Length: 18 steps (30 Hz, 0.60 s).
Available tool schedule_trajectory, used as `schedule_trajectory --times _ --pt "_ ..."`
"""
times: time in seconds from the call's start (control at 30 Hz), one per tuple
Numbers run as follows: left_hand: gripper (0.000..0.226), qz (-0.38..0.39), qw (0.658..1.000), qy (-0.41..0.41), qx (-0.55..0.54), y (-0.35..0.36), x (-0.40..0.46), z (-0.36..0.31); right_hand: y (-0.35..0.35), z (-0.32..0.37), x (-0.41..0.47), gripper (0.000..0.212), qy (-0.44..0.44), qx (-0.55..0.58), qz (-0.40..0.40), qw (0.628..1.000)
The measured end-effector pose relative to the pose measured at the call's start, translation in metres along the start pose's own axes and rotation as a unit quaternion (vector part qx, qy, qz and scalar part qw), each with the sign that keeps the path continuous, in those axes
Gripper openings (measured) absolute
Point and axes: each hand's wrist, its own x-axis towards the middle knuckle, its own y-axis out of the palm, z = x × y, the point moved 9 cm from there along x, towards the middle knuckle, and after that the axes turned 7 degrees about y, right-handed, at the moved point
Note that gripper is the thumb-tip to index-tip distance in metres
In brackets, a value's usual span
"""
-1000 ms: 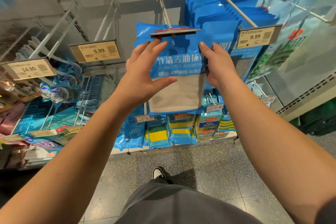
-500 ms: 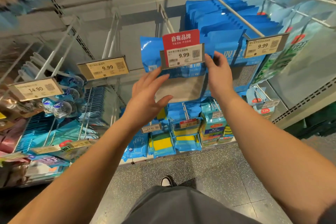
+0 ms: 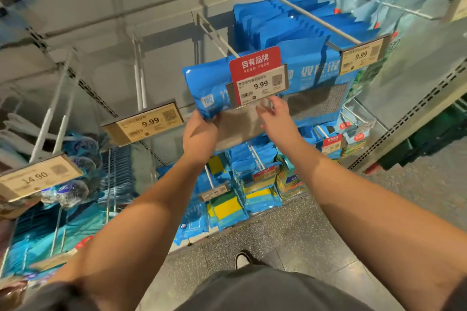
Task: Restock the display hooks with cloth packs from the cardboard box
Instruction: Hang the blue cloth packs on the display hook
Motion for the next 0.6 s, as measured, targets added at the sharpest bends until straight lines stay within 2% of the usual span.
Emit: schedule_trajectory --times 0.23,0.33,0.4,0.47,0.6 --pt "0.049 0.046 0.998 -0.016 0.034 -0.003 0.028 0.01 0.014 0.014 0.011 0.045 0.024 -0.127 0.022 0.991" --pt "0.062 0.067 0.997 -0.012 0.046 -0.009 0.02 0.01 0.007 0.004 0.001 0.057 0.044 -0.162 0.041 0.985" --pt "0.065 0.065 0.998 -0.02 0.016 -0.018 0.004 0.017 0.003 -0.006 -0.015 0.06 0.048 -0.19 0.059 0.979" --pt "0.065 0.071 0.997 -0.018 0.039 -0.032 -0.028 0.026 0.002 -0.009 -0.041 0.055 0.047 -0.213 0.081 0.972" --pt "0.047 0.049 0.997 -0.015 0.059 -0.058 -0.117 0.066 0.014 -0.019 -0.107 0.048 0.033 -0.285 0.123 0.95"
